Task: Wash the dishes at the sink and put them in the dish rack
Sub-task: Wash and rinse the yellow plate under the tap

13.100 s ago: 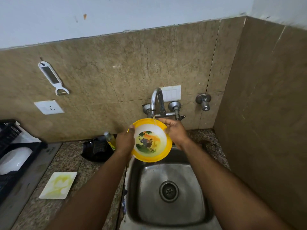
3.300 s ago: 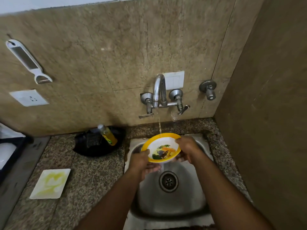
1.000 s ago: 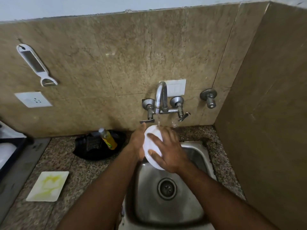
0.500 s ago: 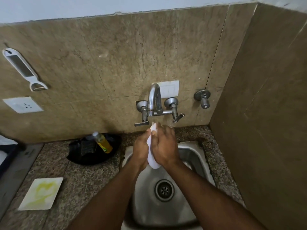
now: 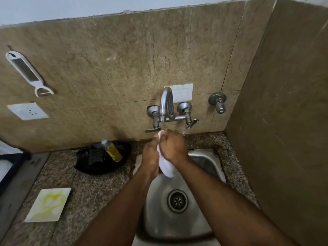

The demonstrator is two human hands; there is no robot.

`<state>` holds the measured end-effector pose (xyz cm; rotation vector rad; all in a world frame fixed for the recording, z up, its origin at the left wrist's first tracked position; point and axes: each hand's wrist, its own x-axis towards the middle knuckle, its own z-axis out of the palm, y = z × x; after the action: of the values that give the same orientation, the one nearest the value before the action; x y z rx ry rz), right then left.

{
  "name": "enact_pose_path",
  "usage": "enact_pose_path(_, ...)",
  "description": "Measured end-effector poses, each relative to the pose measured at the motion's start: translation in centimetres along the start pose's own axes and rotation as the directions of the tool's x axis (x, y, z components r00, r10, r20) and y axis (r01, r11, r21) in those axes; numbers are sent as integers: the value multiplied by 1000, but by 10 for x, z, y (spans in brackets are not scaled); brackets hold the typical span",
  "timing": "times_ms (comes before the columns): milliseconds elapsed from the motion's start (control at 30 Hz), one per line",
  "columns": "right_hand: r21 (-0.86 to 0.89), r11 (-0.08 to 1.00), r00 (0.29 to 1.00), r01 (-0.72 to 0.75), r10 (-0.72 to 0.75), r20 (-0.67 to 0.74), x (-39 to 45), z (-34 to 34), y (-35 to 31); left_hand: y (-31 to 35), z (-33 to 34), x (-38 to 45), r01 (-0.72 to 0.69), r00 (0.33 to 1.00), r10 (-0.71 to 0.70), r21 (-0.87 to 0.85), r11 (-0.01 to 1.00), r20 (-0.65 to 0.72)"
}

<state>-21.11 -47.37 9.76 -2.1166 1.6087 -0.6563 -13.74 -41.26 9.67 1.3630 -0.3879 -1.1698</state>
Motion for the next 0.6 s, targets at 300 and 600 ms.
enact_pose_path(300,-165,841,854,515,-519,22,-57,7,15,34,-16,17,287,955,-281,-56,956,99)
enact_pose_path(600,76,995,995,-63,57,80,-1,-1,10,6,0,3,11,998,-14,47,999,61)
